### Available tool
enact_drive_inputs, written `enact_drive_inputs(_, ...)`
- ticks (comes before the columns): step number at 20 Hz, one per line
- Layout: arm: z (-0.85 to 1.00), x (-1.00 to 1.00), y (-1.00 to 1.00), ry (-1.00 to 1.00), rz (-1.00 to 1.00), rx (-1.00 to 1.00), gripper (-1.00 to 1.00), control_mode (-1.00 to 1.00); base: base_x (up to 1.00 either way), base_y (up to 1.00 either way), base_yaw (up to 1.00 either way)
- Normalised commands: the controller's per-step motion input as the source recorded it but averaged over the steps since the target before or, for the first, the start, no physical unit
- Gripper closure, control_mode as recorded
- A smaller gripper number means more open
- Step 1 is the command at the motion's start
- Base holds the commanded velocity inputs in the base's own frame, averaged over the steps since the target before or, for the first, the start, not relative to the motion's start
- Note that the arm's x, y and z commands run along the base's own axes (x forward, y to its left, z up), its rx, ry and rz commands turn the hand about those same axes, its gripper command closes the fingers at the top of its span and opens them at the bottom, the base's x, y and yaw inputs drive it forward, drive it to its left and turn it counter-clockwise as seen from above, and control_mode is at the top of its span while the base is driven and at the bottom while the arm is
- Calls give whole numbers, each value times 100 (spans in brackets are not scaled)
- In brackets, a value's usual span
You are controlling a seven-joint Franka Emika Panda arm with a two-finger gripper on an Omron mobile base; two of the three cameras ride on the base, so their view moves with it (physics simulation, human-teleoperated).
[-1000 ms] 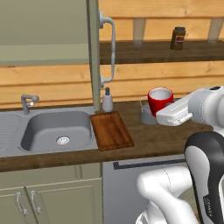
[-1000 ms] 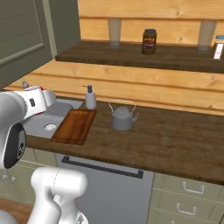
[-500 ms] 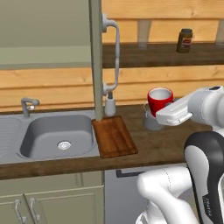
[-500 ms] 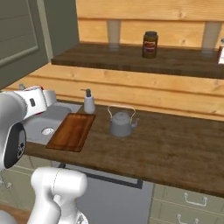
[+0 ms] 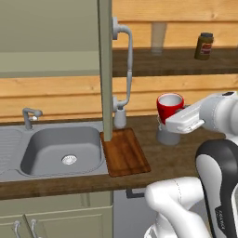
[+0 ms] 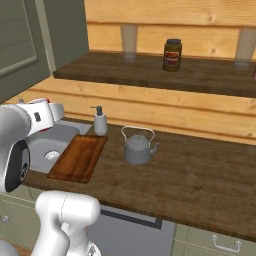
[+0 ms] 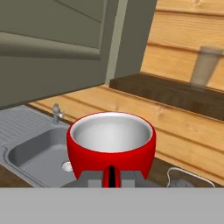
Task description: Pick the kettle from the counter and place it on the tray. Then pick the mug from the cabinet and place it on the tray. Then close the cabinet doors.
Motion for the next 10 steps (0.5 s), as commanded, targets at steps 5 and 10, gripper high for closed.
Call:
enact_drive_inputs(5,-29,6,0,-1,1,-4,100,-100,12,0,0)
enact_drive_inputs(10,-98,17,-9,0,29,-7,100,-100,0,0,0)
